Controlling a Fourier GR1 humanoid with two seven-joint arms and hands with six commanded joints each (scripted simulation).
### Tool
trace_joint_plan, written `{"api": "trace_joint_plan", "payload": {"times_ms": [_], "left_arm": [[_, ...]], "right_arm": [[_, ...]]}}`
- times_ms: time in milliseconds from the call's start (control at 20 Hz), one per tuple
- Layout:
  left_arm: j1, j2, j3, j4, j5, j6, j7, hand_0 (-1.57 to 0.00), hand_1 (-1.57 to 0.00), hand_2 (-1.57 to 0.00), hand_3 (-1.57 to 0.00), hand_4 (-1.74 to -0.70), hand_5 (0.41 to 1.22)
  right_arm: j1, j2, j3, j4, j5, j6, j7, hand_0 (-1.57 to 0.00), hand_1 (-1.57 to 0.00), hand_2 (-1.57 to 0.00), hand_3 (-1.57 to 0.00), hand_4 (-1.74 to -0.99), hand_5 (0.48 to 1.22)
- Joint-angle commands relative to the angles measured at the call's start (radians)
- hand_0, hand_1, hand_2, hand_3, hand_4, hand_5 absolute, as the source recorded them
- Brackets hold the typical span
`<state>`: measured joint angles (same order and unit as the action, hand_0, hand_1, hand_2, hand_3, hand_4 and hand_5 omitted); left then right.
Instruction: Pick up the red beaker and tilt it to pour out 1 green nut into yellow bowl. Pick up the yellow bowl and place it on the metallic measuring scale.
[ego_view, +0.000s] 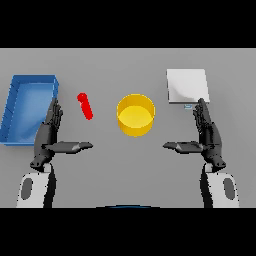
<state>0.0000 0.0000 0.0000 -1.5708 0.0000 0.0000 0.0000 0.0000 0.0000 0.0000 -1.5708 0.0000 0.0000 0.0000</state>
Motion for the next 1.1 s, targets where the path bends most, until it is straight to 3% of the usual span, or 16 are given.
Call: {"api": "trace_joint_plan", "payload": {"times_ms": [0, 250, 300, 350, 450, 500, 750, 1050], "left_arm": [[0.002, 0.001, 0.0, -0.002, 0.001, 0.0, -0.001, 0.0, 0.0, 0.0, 0.0, -1.15, 0.599], [0.026, 0.009, 0.001, -0.015, 0.009, -0.013, -0.012, 0.0, 0.0, 0.0, 0.0, -1.15, 0.599], [0.054, 0.042, -0.023, -0.055, -0.028, -0.023, -0.018, 0.0, 0.0, 0.0, 0.0, -1.15, 0.599], [0.091, 0.052, -0.048, -0.105, -0.052, -0.026, -0.028, 0.0, 0.0, 0.0, 0.0, -1.16, 0.599], [0.116, 0.06, -0.076, -0.145, -0.079, -0.029, 0.001, 0.0, 0.0, 0.0, 0.0, -1.16, 0.599], [0.118, 0.067, -0.078, -0.161, -0.084, -0.028, 0.021, 0.0, 0.0, 0.0, 0.0, -1.16, 0.599], [0.129, 0.08, -0.107, -0.158, -0.126, -0.036, 0.032, 0.0, 0.0, 0.0, 0.0, -1.16, 0.602], [-0.041, 0.061, -0.089, 0.055, -0.174, -0.004, 0.01, 0.0, 0.0, 0.0, 0.0, -1.22, 0.626]], "right_arm": [[-0.003, 0.001, 0.0, 0.002, 0.0, -0.002, 0.002, 0.0, 0.0, 0.0, 0.0, -1.167, 0.599], [-0.037, 0.014, 0.0, 0.033, 0.01, -0.018, 0.011, 0.0, 0.0, 0.0, 0.0, -1.167, 0.599], [-0.007, -0.023, 0.05, -0.006, 0.126, -0.049, -0.054, 0.0, 0.0, 0.0, 0.0, -1.167, 0.599], [0.021, -0.043, 0.08, -0.021, 0.199, -0.071, -0.084, 0.0, 0.0, 0.0, 0.0, -1.163, 0.595], [0.065, -0.056, 0.116, -0.057, 0.28, -0.098, -0.1, 0.0, 0.0, 0.0, 0.0, -1.16, 0.591], [0.05, -0.061, 0.114, -0.062, 0.291, -0.105, -0.069, 0.0, 0.0, 0.0, 0.0, -1.159, 0.59], [0.064, -0.046, 0.124, -0.082, 0.276, -0.092, -0.067, 0.0, 0.0, 0.0, 0.0, -1.199, 0.603], [0.071, -0.057, 0.119, -0.101, 0.25, -0.067, -0.08, 0.0, 0.0, 0.0, 0.0, -1.256, 0.631]]}}
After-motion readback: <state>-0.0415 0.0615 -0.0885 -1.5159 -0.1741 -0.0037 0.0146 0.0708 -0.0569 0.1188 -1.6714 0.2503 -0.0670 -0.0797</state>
